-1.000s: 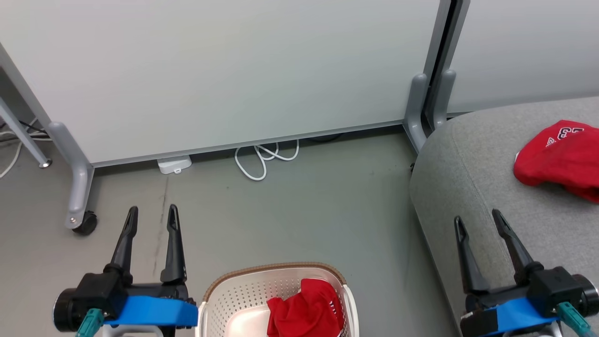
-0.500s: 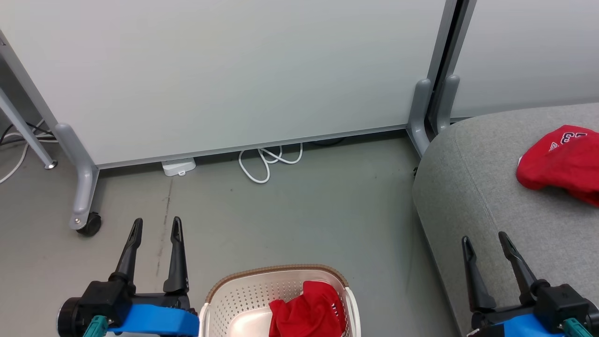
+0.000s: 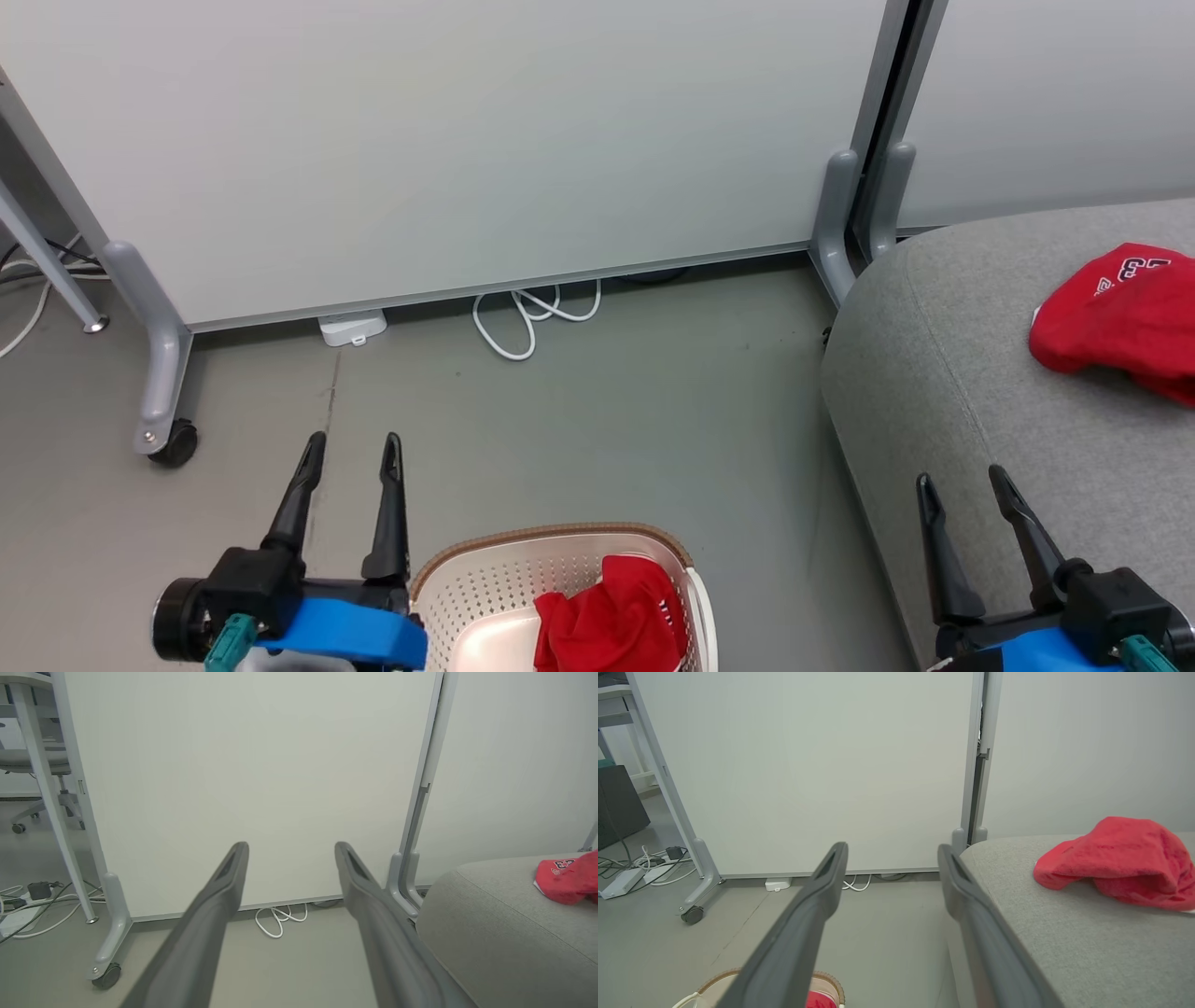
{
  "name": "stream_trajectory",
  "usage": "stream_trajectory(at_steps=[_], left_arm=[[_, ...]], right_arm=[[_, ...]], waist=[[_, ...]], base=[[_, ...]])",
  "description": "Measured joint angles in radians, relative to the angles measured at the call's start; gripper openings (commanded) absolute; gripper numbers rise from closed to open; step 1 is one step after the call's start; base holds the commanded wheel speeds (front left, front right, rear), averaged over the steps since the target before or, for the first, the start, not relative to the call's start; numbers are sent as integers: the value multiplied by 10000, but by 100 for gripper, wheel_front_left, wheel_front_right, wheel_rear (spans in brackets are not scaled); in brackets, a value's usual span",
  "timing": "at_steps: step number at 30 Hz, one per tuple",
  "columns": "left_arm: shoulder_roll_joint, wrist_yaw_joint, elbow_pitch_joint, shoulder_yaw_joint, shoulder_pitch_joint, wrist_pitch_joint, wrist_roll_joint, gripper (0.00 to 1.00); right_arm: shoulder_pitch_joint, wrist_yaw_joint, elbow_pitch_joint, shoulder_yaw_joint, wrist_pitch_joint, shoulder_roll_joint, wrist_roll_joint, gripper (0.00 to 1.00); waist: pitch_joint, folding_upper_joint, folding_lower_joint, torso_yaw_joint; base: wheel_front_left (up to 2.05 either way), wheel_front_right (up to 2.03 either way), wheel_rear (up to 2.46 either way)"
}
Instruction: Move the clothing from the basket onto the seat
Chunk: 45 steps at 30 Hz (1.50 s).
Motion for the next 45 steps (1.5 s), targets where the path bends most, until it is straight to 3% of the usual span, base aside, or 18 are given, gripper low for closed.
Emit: stream_trajectory(at_steps=[11, 21, 30, 45], left_arm=[[625, -52, 1937, -2318, -2203, 0, -525, 100], [1262, -56, 4732, -4909, -4640, 19, -1538, 100], [1659, -56, 6830, -7056, -6375, 744, -2531, 100], [2140, -56, 8523, -9612, -8184, 1737, -3712, 100]], right_arm=[[-773, 0, -125, 251, -2, 4, 107, 100], [-1995, 0, -313, 514, 0, 2, 267, 100], [-2878, 0, -541, 589, 0, 2, 433, 100], [-4039, 0, -978, 698, 0, 4, 583, 100]], waist=[[1037, 0, 2, -482], [2878, 0, 3, -1194], [4664, -1, 3, -1781], [7281, -1, 3, -2187]], base=[[0, 0, 0], [0, 0, 0], [0, 0, 0], [0, 0, 0]])
